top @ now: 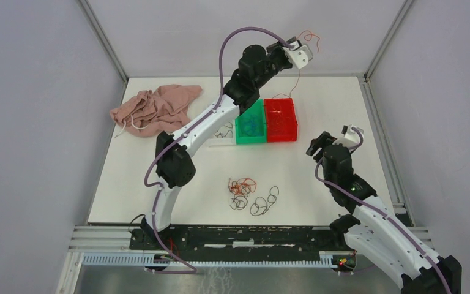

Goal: Untangle the cables

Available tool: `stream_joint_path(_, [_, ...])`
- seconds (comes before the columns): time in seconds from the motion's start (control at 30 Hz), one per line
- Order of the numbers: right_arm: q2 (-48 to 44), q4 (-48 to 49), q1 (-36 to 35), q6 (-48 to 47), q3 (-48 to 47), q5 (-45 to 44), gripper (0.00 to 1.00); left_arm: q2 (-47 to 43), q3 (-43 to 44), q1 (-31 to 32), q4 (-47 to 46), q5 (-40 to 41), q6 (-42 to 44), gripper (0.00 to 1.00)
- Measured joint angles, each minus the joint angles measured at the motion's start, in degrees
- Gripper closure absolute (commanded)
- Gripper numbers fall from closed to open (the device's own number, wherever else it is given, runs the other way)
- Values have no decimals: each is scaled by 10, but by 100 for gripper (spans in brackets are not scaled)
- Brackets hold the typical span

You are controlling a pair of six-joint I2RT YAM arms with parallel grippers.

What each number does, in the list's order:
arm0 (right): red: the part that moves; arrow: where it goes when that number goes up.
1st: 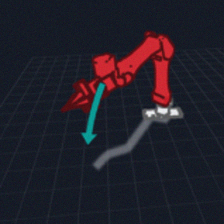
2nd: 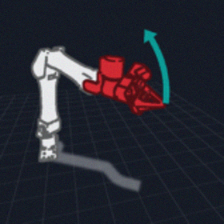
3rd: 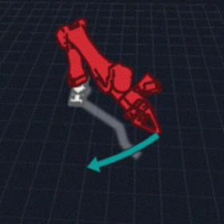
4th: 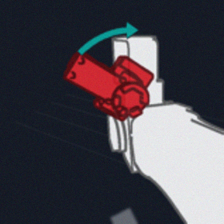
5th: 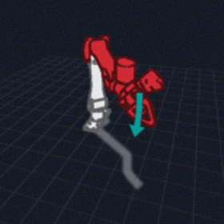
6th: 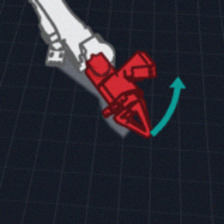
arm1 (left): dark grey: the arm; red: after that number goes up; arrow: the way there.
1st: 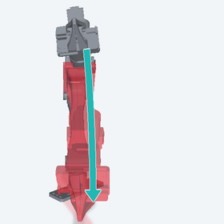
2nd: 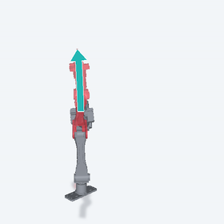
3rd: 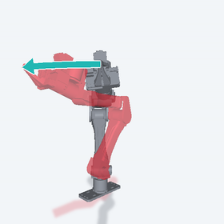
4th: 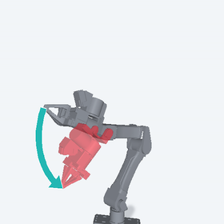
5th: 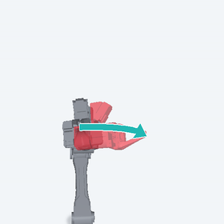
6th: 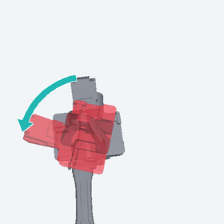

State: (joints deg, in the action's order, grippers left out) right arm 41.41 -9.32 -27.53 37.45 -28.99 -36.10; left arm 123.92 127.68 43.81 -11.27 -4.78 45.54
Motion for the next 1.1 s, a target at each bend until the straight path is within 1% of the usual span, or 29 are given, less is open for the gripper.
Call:
stream_joint_path(0.47, [-3, -2, 13, 3, 10, 1, 28, 0, -54, 7, 66, 18, -157, 97])
stream_joint_path(0.63, [-5, -3, 19, 3, 15, 1, 28, 0, -87, 7, 107, 20, -189, 97])
stream_joint_path(0.83, [-4, -2, 28, 3, 15, 3, 28, 0, -131, 7, 135, 38, -183, 97])
stream_joint_path(1.0, [8, -2, 35, 3, 15, 10, 28, 0, -186, 7, 126, 49, -136, 97])
stream_joint_path(1.1, [11, -2, 38, 4, 15, 14, 28, 2, -203, 7, 124, 51, -109, 97])
